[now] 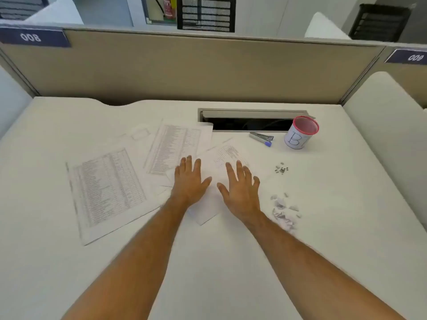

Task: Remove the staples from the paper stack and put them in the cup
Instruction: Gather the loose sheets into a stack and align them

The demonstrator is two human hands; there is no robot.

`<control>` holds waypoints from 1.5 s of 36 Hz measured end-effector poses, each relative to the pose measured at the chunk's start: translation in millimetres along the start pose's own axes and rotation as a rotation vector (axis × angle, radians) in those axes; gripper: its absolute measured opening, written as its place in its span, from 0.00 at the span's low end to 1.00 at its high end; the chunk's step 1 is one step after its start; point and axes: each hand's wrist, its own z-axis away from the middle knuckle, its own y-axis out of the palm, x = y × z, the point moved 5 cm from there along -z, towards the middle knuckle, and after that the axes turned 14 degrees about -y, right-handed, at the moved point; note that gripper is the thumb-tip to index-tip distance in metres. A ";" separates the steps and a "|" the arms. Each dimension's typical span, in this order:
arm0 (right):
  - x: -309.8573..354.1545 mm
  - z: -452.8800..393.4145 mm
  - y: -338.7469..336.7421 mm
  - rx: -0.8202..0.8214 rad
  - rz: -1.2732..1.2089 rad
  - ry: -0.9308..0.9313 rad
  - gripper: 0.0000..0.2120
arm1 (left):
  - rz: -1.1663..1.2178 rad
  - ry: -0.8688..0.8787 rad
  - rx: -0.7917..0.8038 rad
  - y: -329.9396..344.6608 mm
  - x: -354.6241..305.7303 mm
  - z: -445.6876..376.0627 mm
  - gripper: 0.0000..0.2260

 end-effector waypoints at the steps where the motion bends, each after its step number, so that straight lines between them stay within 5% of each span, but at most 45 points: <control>1: -1.3 0.3 3.1 0.036 0.005 0.004 0.33 | -0.026 0.014 0.008 2.3 1.6 -1.5 0.35; 12: -15.7 6.7 31.5 0.215 -0.072 0.039 0.46 | -0.058 -0.021 0.041 10.7 16.5 -24.9 0.41; 18: -16.6 7.4 33.8 0.255 -0.062 0.061 0.44 | -0.097 -0.068 0.005 4.1 15.5 -31.7 0.41; 30: -14.5 9.1 37.3 0.279 -0.068 0.071 0.43 | 0.041 -0.192 0.066 -9.2 17.3 -27.5 0.27; 54: -9.6 1.4 34.2 0.376 -0.030 0.080 0.44 | -0.160 -0.228 0.119 -6.8 19.8 -24.8 0.51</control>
